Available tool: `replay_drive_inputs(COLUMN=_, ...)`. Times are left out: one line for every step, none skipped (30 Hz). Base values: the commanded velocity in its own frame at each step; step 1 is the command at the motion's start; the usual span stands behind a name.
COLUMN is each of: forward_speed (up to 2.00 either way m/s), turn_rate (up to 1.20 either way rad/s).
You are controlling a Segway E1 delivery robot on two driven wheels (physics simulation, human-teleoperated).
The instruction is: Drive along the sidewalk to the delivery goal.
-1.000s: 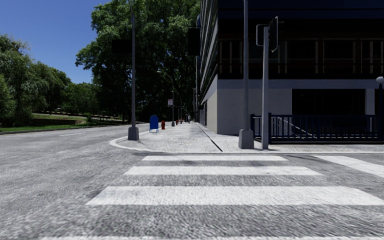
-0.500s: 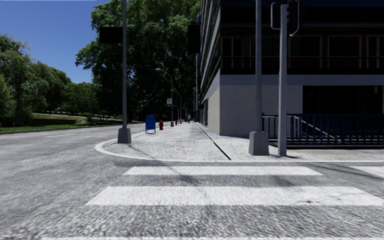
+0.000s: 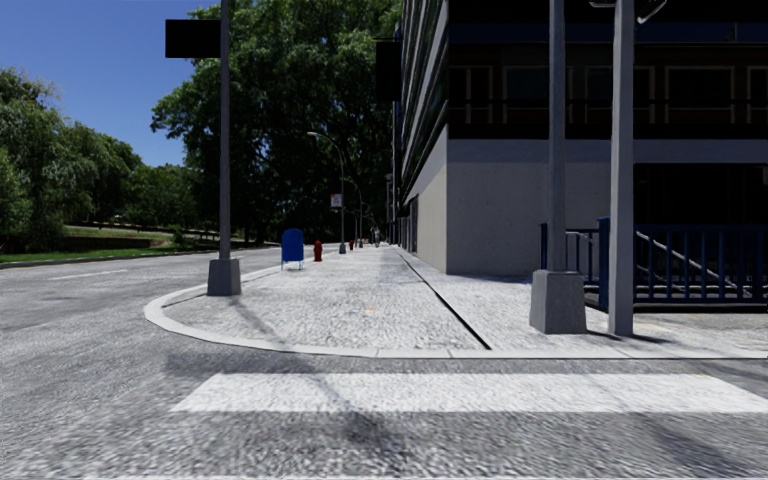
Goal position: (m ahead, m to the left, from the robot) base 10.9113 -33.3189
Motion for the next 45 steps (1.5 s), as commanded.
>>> replay_drive_inputs(forward_speed=2.0, turn_rate=0.0)
replay_drive_inputs(forward_speed=2.0, turn_rate=0.0)
replay_drive_inputs(forward_speed=2.0, turn_rate=0.0)
replay_drive_inputs(forward_speed=2.0, turn_rate=0.0)
replay_drive_inputs(forward_speed=2.0, turn_rate=0.0)
replay_drive_inputs(forward_speed=2.0, turn_rate=0.0)
replay_drive_inputs(forward_speed=2.0, turn_rate=0.0)
replay_drive_inputs(forward_speed=2.0, turn_rate=0.0)
replay_drive_inputs(forward_speed=2.0, turn_rate=0.0)
replay_drive_inputs(forward_speed=2.0, turn_rate=0.0)
replay_drive_inputs(forward_speed=2.0, turn_rate=0.0)
replay_drive_inputs(forward_speed=2.0, turn_rate=0.0)
replay_drive_inputs(forward_speed=2.0, turn_rate=0.0)
replay_drive_inputs(forward_speed=2.0, turn_rate=0.0)
replay_drive_inputs(forward_speed=2.0, turn_rate=0.0)
replay_drive_inputs(forward_speed=2.0, turn_rate=0.0)
replay_drive_inputs(forward_speed=2.0, turn_rate=0.0)
replay_drive_inputs(forward_speed=2.0, turn_rate=0.0)
replay_drive_inputs(forward_speed=2.0, turn_rate=0.0)
replay_drive_inputs(forward_speed=2.0, turn_rate=0.0)
replay_drive_inputs(forward_speed=2.0, turn_rate=0.0)
replay_drive_inputs(forward_speed=2.0, turn_rate=0.0)
replay_drive_inputs(forward_speed=2.0, turn_rate=0.0)
replay_drive_inputs(forward_speed=2.0, turn_rate=-0.03)
replay_drive_inputs(forward_speed=2.0, turn_rate=-0.09)
replay_drive_inputs(forward_speed=1.97, turn_rate=-0.11)
replay_drive_inputs(forward_speed=1.97, turn_rate=-0.11)
replay_drive_inputs(forward_speed=1.72, turn_rate=-0.11)
replay_drive_inputs(forward_speed=1.6, turn_rate=-0.11)
replay_drive_inputs(forward_speed=1.6, turn_rate=-0.11)
replay_drive_inputs(forward_speed=1.56, turn_rate=-0.12)
replay_drive_inputs(forward_speed=1.55, turn_rate=-0.12)
replay_drive_inputs(forward_speed=1.55, turn_rate=-0.12)
replay_drive_inputs(forward_speed=1.55, turn_rate=-0.12)
replay_drive_inputs(forward_speed=1.54, turn_rate=-0.09)
replay_drive_inputs(forward_speed=1.54, turn_rate=-0.08)
replay_drive_inputs(forward_speed=1.54, turn_rate=-0.08)
replay_drive_inputs(forward_speed=1.54, turn_rate=-0.08)
replay_drive_inputs(forward_speed=1.54, turn_rate=-0.08)
replay_drive_inputs(forward_speed=1.54, turn_rate=-0.08)
replay_drive_inputs(forward_speed=1.54, turn_rate=-0.08)
replay_drive_inputs(forward_speed=1.54, turn_rate=-0.07)
replay_drive_inputs(forward_speed=1.54, turn_rate=-0.07)
replay_drive_inputs(forward_speed=1.54, turn_rate=-0.07)
replay_drive_inputs(forward_speed=1.54, turn_rate=-0.07)
